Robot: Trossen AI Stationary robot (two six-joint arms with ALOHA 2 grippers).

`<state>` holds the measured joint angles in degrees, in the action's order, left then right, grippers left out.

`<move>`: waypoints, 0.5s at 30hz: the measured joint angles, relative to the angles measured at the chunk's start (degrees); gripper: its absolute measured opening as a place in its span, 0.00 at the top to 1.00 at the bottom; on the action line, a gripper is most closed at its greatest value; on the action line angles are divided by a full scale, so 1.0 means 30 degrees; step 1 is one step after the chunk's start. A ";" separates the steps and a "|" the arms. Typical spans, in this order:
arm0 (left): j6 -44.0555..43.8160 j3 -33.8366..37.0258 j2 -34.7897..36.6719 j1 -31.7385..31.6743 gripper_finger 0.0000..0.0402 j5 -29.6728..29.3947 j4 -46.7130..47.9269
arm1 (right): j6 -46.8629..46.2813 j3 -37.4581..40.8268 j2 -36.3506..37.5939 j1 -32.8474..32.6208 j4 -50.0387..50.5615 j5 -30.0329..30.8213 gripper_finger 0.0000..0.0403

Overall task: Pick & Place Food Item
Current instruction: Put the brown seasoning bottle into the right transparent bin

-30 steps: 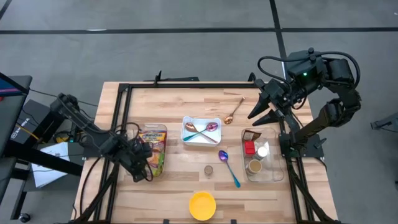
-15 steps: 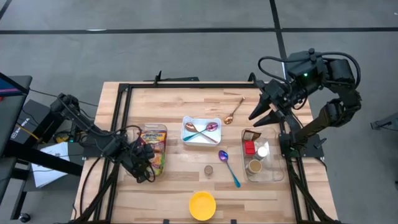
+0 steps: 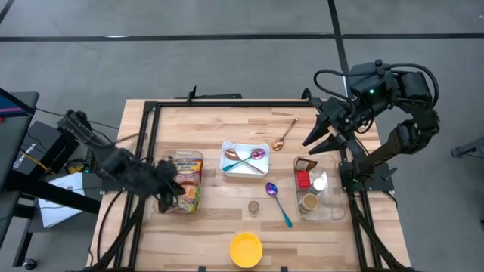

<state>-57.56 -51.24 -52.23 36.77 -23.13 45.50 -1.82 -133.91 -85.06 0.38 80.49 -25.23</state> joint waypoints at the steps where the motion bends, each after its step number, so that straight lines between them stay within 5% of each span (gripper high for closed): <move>1: 0.0203 -0.0014 0.0423 -0.0001 0.87 -0.0884 -0.1156 | 0.0046 0.0000 0.0043 0.0021 0.0471 0.0189 0.70; 5: 0.3718 -0.0029 0.1524 0.0000 0.83 -0.6237 -0.6242 | 0.0045 0.0000 0.0460 0.0024 0.2296 0.1892 0.70; 9: 1.2468 -0.0051 0.1804 -0.0282 0.76 -1.1331 -1.4059 | -0.0777 0.0014 0.1383 0.0024 0.1731 0.2788 0.70; 15: 2.3779 -0.0058 0.1529 -0.2527 0.63 -1.1196 -2.5290 | -0.2554 -0.0007 0.3676 0.0012 0.0798 0.5433 0.70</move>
<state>13.78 -51.42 -47.64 29.19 -56.72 -30.37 -9.48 -133.93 -74.03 0.41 82.89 -8.93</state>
